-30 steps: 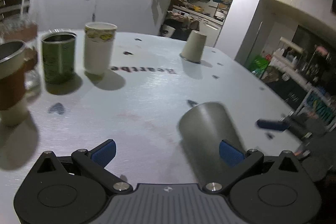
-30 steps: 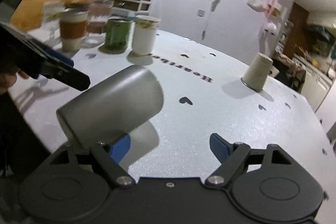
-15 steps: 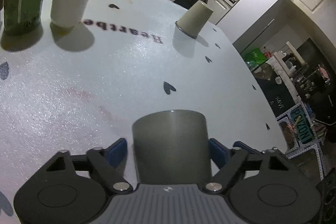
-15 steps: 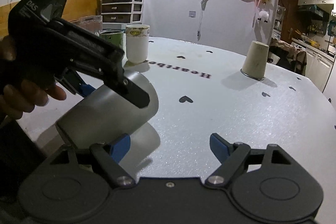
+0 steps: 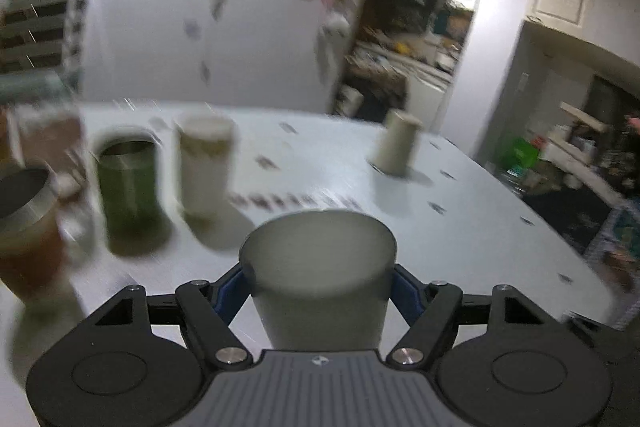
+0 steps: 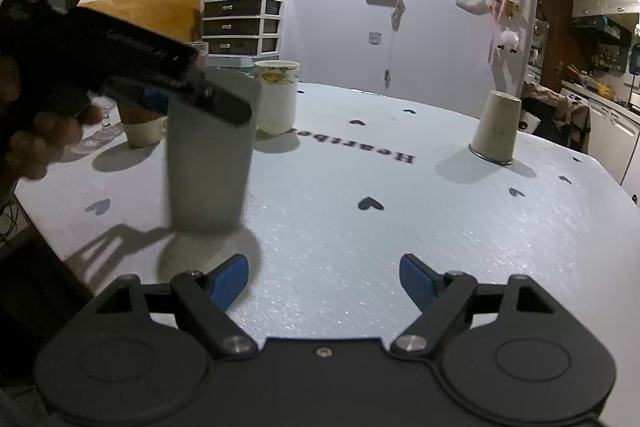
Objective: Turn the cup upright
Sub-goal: 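Rotate the grey cup upright with the left gripper and lower it onto the table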
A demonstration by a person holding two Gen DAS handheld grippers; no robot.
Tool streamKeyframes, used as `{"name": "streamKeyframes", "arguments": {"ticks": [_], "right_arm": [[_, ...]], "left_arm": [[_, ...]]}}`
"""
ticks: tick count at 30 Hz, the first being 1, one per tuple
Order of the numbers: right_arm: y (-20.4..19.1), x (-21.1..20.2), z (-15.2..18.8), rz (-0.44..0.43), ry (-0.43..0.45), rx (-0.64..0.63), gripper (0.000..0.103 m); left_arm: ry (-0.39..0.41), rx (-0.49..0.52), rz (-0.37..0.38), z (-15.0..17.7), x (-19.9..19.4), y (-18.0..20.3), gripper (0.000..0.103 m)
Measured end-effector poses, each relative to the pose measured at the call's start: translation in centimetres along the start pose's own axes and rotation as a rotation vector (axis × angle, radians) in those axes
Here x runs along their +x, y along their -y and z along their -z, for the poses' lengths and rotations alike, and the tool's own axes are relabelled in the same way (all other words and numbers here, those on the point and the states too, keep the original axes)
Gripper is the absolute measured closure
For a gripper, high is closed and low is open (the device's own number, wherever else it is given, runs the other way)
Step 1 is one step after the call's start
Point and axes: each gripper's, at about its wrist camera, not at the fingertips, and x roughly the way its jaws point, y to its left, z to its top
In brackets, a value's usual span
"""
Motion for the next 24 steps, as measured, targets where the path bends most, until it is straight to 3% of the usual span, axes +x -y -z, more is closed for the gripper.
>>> {"name": "streamKeyframes", "arguments": {"ticks": [4, 8, 15, 24], "right_arm": [[-0.3, 0.2, -0.4, -0.004, 0.008, 0.000, 0.020], [-0.4, 0.3, -0.6, -0.008, 0.016, 0.000, 0.020], [-0.7, 0.3, -0.6, -0.014, 0.014, 0.000, 0.020], [-0.9, 0.5, -0.6, -0.021, 0.013, -0.006, 0.020]], "left_arm": [[0.132, 0.061, -0.207, -1.0, 0.2, -1.3, 0.029], [0.167, 0.051, -0.340, -1.7, 1.2, -3.1, 0.029], [0.142, 0.032, -0.397, -1.7, 2.2, -4.6, 0.029], [0.106, 0.114, -0.424, -1.4, 2.9, -4.7, 0.028]]}}
